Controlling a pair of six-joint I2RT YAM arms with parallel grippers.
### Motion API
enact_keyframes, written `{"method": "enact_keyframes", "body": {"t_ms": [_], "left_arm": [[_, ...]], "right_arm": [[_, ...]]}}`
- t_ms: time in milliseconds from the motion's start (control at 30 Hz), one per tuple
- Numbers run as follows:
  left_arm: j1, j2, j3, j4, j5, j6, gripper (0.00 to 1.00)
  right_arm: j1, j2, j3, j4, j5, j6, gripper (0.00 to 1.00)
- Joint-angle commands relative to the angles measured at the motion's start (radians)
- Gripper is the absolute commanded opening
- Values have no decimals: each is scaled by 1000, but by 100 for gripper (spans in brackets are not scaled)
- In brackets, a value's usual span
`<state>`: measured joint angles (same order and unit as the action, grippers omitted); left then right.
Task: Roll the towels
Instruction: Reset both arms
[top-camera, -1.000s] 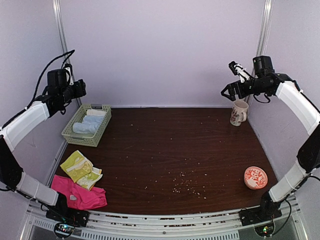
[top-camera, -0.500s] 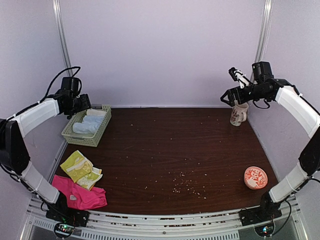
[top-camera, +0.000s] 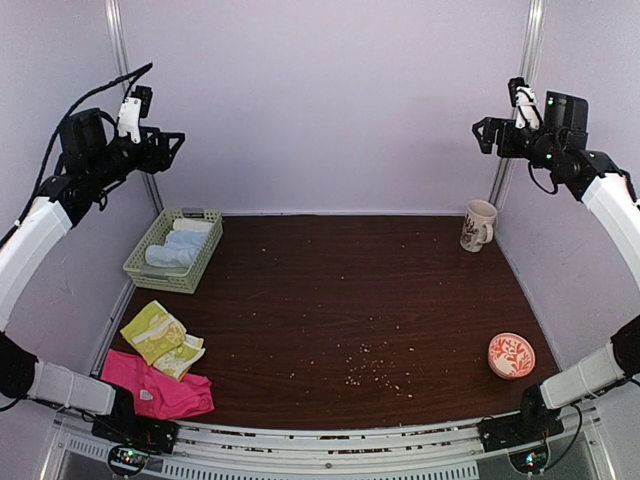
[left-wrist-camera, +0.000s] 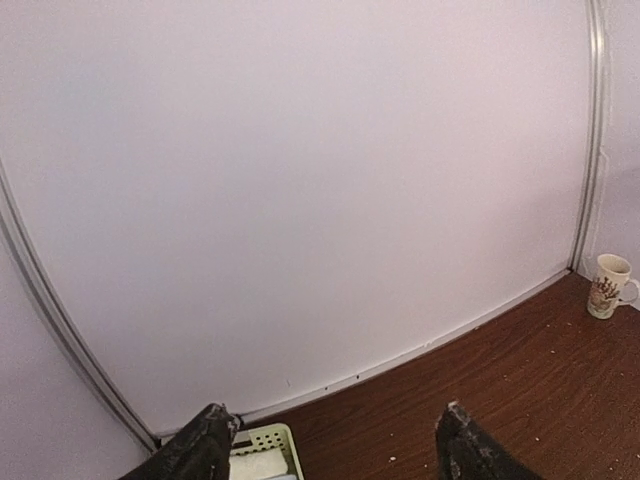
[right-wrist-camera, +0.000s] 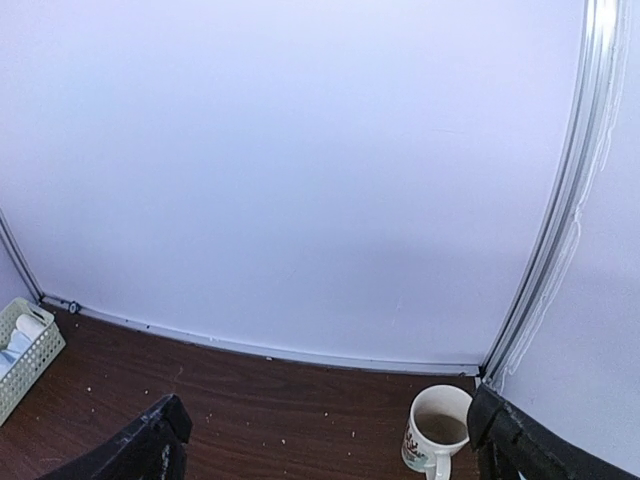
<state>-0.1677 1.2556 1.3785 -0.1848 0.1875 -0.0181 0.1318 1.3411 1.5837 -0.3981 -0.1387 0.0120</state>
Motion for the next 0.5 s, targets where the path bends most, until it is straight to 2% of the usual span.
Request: {"method": "enact_keyframes", "body": {"t_ms": [0,467], "left_arm": [[-8,-6,-10,20,189,91,72],[-15,28,-7,-33,133,76,72]], "right_arm": [[-7,-5,-6,53,53,41,100],[-6,-32,-82,68,6,8,100]]}}
